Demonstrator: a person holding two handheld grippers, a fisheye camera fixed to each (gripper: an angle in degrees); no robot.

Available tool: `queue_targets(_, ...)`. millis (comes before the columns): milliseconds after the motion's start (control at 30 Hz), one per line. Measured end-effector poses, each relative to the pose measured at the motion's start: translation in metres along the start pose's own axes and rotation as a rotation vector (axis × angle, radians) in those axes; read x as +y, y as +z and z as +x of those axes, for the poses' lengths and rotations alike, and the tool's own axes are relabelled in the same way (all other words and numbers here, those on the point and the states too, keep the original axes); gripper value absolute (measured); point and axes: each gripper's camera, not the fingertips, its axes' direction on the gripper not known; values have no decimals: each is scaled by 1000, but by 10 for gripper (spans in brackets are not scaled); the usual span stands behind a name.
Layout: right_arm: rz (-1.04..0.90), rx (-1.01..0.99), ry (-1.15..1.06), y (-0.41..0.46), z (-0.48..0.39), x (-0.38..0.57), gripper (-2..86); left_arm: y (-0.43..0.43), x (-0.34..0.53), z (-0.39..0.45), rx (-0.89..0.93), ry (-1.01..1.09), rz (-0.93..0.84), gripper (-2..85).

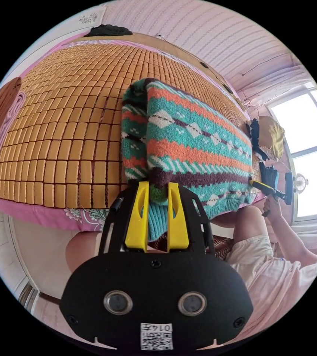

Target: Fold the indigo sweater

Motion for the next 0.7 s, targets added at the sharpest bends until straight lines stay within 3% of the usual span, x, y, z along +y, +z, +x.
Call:
queue_targets(133,-23,55,-90,-10,-22,-8,55,1,16,20,-48,59,18,85)
queue_targets(367,97,82,-135,-47,-56,-45,1,-22,50,41,-186,181,73,57)
queue_targets(533,77,38,-306,-43,-126,-126,-3,-3,-5,89,-127,258,127,2)
queue_targets(700,-49,212,-355,-6,-182,-202,-4,51,-79,131,-209,262,124,-9)
